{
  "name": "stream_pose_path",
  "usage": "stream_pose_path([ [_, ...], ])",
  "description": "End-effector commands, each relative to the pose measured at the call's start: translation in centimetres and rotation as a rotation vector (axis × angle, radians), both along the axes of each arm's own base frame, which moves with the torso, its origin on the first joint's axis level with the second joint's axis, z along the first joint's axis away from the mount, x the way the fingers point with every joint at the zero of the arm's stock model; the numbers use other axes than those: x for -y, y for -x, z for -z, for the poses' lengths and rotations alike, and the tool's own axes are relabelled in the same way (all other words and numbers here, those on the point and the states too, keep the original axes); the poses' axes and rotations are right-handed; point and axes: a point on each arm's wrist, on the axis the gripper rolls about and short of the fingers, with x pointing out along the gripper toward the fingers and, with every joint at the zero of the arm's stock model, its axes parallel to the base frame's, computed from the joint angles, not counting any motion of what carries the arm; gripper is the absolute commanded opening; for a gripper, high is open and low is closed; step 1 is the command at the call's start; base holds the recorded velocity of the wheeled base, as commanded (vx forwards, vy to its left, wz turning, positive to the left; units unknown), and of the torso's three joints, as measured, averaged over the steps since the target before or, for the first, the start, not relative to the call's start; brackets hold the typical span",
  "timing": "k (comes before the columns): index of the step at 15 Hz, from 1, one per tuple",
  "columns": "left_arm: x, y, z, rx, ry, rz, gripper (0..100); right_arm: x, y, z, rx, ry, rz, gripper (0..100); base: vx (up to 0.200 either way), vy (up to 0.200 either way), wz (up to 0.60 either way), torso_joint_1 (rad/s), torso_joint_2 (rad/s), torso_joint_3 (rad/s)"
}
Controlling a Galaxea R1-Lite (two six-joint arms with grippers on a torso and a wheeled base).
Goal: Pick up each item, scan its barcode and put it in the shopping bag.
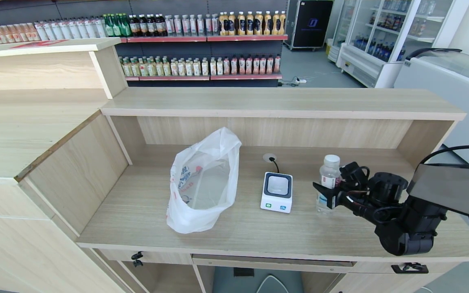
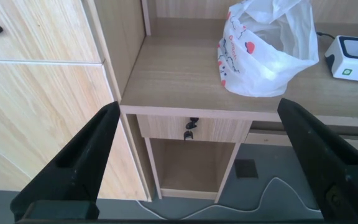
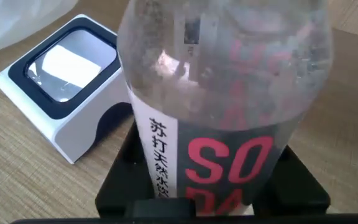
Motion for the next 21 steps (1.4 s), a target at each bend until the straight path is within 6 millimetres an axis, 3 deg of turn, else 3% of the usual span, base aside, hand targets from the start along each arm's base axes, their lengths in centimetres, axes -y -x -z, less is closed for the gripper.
stream_pose_path([
  [1,0.0,0.0,0.0,0.001,0.000,-0.001,100,0.0,0.0,-0.2,0.010,0.000,0.001,0,0.000,0.000,0.00,0.000,0.00,0.000],
  [5,0.0,0.0,0.0,0.001,0.000,-0.001,100,0.4,0.4,-1.1,0.010,-0.025,0.008,0,0.000,0.000,0.00,0.000,0.00,0.000],
  [7,0.0,0.0,0.0,0.001,0.000,-0.001,100,0.4,1.1,-3.3,-0.002,-0.128,-0.028,0,0.000,0.000,0.00,0.000,0.00,0.000],
  [9,0.0,0.0,0.0,0.001,0.000,-0.001,100,0.4,2.8,-7.0,0.004,-0.205,-0.116,0,0.000,0.000,0.00,0.000,0.00,0.000],
  [12,0.0,0.0,0.0,0.001,0.001,-0.001,100,0.4,7.9,-15.2,-0.008,-0.325,-0.313,0,0.000,0.000,0.00,0.000,0.00,0.000],
  [15,0.0,0.0,0.0,0.001,0.000,-0.001,100,0.6,13.6,-21.8,-0.045,-0.399,-0.494,0,0.000,0.000,0.00,0.000,0.00,0.000],
  [16,0.0,0.0,0.0,0.001,0.000,-0.001,100,0.6,14.4,-22.3,-0.058,-0.407,-0.521,0,0.000,0.000,0.00,0.000,0.00,0.000],
  [18,0.0,0.0,0.0,0.001,0.000,-0.001,100,0.7,18.3,-24.3,-0.113,-0.425,-0.655,0,0.000,0.000,0.00,0.000,0.00,0.000],
  [21,0.0,0.0,0.0,0.001,0.000,-0.001,100,0.3,21.0,-26.4,-0.138,-0.458,-0.745,0,0.000,0.000,0.00,0.000,0.00,0.000],
])
